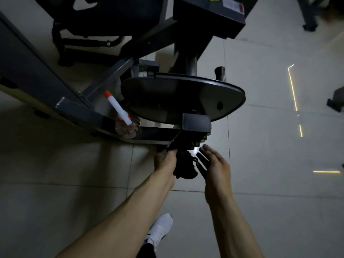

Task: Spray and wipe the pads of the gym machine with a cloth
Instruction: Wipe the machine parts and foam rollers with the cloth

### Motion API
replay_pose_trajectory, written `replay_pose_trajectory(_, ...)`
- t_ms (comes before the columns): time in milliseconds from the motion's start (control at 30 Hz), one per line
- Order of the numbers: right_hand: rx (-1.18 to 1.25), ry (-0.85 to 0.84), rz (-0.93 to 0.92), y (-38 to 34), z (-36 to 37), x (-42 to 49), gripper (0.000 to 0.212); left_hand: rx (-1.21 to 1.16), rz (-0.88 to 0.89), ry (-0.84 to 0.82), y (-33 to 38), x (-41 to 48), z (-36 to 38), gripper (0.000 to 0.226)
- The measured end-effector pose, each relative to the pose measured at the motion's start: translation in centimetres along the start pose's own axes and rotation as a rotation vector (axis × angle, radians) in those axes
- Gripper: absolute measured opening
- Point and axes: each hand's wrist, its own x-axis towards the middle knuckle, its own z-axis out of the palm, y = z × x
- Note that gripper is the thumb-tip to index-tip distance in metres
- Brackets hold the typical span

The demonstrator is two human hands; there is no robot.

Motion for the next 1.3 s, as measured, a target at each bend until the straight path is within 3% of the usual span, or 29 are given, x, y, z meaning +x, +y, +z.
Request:
replay_pose_trajectory(100, -0.046, -0.081, -0.011, -1.2, 0.5, 0.3, 0.025, 0.062, 0.058, 0.003, 0.7, -0.8, 0.1, 0.012)
replay_pose_trajectory(233, -0.022, -0.045, 0.012, -0.5, 1.2, 0.3, 0.027, 0.414, 0.488, 0.018, 0.9, -2.1, -1.1, 0.010)
replay_pose_trajectory(400, 0.004, -0.016, 0.031, -0.1, 1.5, 0.1, 0.029, 0.335, 0.362, 0.067, 1.9, -0.9, -0.2, 0.007)
replay_pose_trajectory(533, 0.002, -0.020, 0.034, -0.3, 1.4, 0.2, 0.029, 0.458, 0.564, 0.081, 0.9, -2.1, -0.1, 0.012)
replay_pose_trajectory(667, 0.003, -0.019, 0.049, -0.6, 1.3, 0.0, 0.026, 0.342, 0.386, 0.170, 1.3, -1.4, 0.5, 0.007)
replay_pose_trajectory(800, 0.020, -0.042, 0.056, -0.3, 0.9, -0.1, 0.028, 0.446, 0.703, 0.138, 0.0, -3.1, 0.7, 0.005)
replay_pose_trajectory(867, 0.023, -0.049, 0.068, -0.4, 0.9, -0.2, 0.029, 0.416, 0.677, 0.157, 0.1, -2.7, 0.5, 0.006)
replay_pose_trajectory(933, 0.022, -0.048, 0.073, -0.5, 0.7, -0.2, 0.029, 0.309, 0.516, 0.195, 0.7, -2.5, 1.0, 0.011)
replay_pose_trajectory(1000, 0.043, -0.063, 0.078, -0.7, 0.6, -0.3, 0.029, 0.349, 0.603, 0.214, 0.5, -2.9, 1.3, 0.011)
replay_pose_trajectory(1133, 0.131, -0.040, 0.147, -0.5, 0.8, -0.9, 0.030, 0.657, 0.986, 0.056, -1.8, -4.3, 1.6, 0.013)
replay_pose_trajectory(1233, 0.394, -0.075, 0.347, 0.0, -0.1, -1.9, 0.034, 0.743, 1.017, -0.049, -2.6, -5.1, 1.8, 0.026)
replay_pose_trajectory(1300, 0.500, -0.113, 0.383, 0.9, -0.8, -2.4, 0.039, 0.796, 1.075, -0.135, -2.8, -5.9, 1.2, 0.041)
